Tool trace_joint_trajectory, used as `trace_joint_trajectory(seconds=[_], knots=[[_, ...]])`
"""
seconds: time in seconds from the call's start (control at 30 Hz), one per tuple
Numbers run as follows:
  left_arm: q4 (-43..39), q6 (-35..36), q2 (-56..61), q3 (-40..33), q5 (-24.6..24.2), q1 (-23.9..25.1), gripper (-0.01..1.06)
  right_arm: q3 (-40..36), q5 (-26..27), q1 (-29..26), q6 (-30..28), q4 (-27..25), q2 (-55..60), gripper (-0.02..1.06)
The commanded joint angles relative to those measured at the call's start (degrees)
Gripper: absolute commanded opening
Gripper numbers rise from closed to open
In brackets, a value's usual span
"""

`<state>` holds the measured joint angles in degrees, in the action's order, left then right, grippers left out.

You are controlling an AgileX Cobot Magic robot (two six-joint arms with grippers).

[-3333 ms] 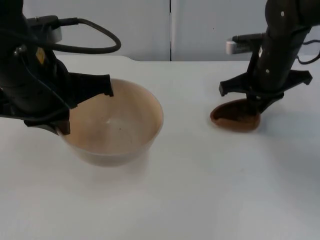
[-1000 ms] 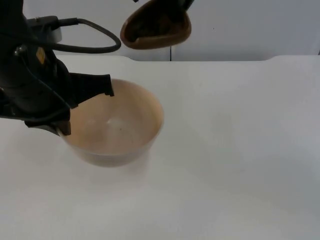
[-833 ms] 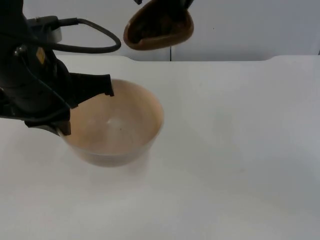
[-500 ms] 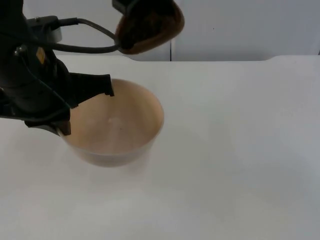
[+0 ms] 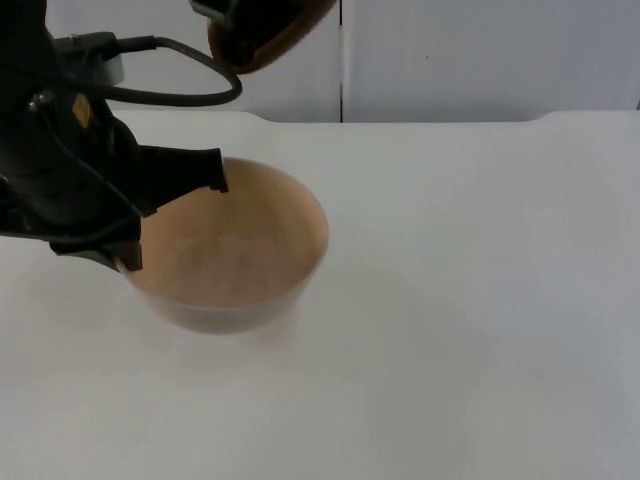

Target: Pick up the bowl with the left hand and pour the coffee beans from the cup into the bowl with the right hand.

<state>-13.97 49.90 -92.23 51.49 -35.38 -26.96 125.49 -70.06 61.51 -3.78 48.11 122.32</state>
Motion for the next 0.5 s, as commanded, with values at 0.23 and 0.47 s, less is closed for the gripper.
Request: trace_joint_trajectory(seconds=[0.23,0.47], knots=[[0.5,0.5,0.1,0.3,0.2,-0.3,0.00,0.5,0.1,1.7,-3.7,5.5,-0.3,0.00],[0.5,0.5,0.1,0.3,0.2,-0.3,0.00,0.5,0.1,1.7,-5.8,5.5,-1.3,0.00]])
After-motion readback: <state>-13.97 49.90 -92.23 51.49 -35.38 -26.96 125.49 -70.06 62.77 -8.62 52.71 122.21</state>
